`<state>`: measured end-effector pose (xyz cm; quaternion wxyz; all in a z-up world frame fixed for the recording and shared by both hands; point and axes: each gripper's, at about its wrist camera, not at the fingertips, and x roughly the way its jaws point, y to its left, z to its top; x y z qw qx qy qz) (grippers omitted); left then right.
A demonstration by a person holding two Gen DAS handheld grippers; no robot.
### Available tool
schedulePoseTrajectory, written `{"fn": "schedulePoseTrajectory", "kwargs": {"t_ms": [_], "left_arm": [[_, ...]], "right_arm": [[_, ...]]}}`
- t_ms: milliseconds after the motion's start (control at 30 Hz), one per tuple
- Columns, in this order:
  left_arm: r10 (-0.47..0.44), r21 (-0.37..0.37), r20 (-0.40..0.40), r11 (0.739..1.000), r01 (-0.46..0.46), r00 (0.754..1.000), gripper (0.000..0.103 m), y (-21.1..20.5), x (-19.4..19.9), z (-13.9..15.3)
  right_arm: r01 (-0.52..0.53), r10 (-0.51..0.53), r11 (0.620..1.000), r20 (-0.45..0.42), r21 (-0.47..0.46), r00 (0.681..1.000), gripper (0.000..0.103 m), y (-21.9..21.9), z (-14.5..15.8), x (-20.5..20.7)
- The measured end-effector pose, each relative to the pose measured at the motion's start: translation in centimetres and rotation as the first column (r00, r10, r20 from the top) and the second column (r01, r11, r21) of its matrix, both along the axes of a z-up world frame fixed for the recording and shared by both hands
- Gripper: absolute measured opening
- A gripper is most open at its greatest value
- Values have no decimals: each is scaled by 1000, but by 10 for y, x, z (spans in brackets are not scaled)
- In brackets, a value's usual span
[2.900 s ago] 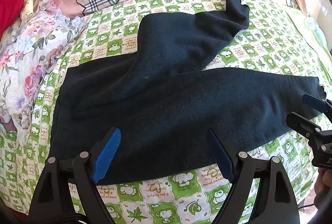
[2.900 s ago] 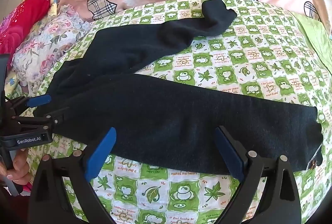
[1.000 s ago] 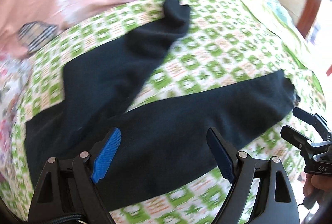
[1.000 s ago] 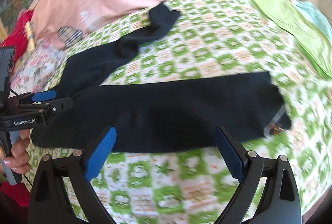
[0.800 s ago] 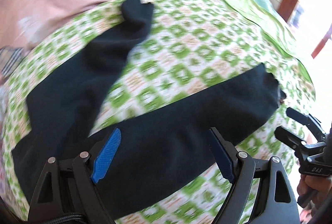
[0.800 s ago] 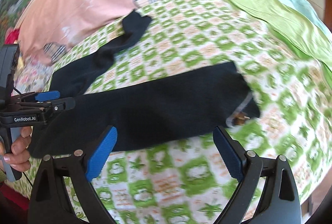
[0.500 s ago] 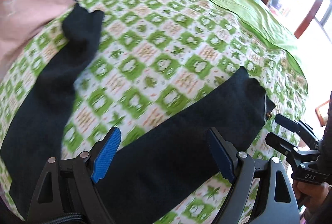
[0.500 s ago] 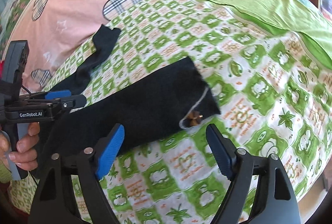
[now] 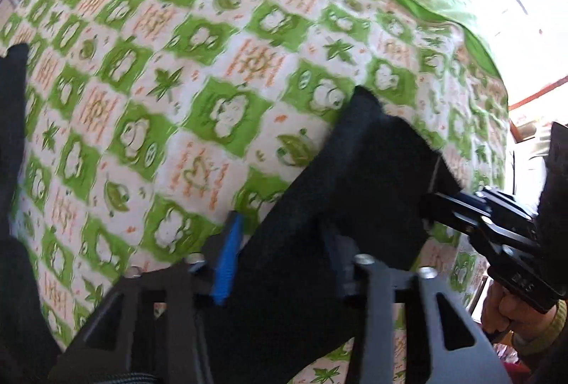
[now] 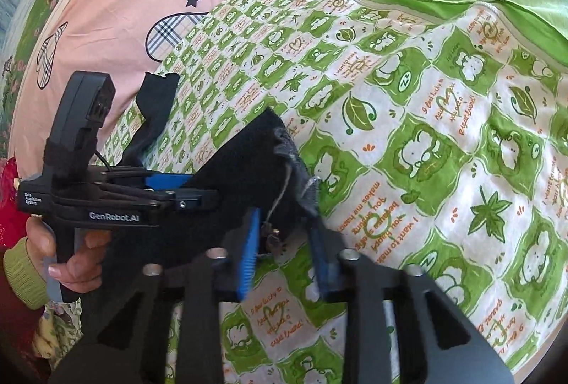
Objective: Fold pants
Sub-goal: 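Grasp the waistband corners with both grippers and lift them up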
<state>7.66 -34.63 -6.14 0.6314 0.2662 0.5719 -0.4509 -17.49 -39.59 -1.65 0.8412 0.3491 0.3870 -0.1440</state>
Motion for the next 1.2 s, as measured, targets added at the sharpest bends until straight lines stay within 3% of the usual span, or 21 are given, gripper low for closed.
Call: {"fn": "schedulePoseTrajectory", "kwargs": {"t_ms": [100,300,433,500,567,633,667,733,933,1033,1100,1200], "left_arm": [[-22,-28,15,999,22,1000,5,-11,-6,8],[22,-102,43,995,-18,999,4,-26,2,31],[86,-64,45,995,-83,995,6,-32,5,18],[127,-46,23,991,-126,992,16,-31,8,10],[164,-64,17,985,-162,986,22,-23,11,15],[209,-105,23,973,-206,978,33,-7,17,30],[227,-116,31,968,-222,973,40,0,19,36],[280,-146,55,952,-269,959,46,22,26,53],[449,-176,73,885,-431,891,47,115,64,87],[533,-151,104,843,-517,839,50,156,82,91],[587,-142,116,808,-572,801,58,182,94,90],[657,-131,129,754,-644,743,59,220,113,90]], "right_arm": [[5,-5,1000,13,-2,1000,9,-3,1,2],[34,-30,997,67,-62,997,8,-24,31,11],[5,-7,994,-13,-112,1000,8,-34,28,29],[-2,-4,996,-72,-86,997,10,-36,18,36],[4,-16,992,-102,-122,995,18,-33,21,38],[6,-23,982,-93,-188,995,43,-28,34,38],[9,-26,979,-79,-202,997,48,-27,39,38],[2,-11,979,-44,-205,999,52,-27,50,44],[-114,118,981,14,-155,993,52,-16,67,102],[-203,211,969,37,-143,977,52,2,73,150],[-253,261,957,45,-143,964,52,10,76,176],[-327,335,931,25,-165,942,52,27,83,223]]}}
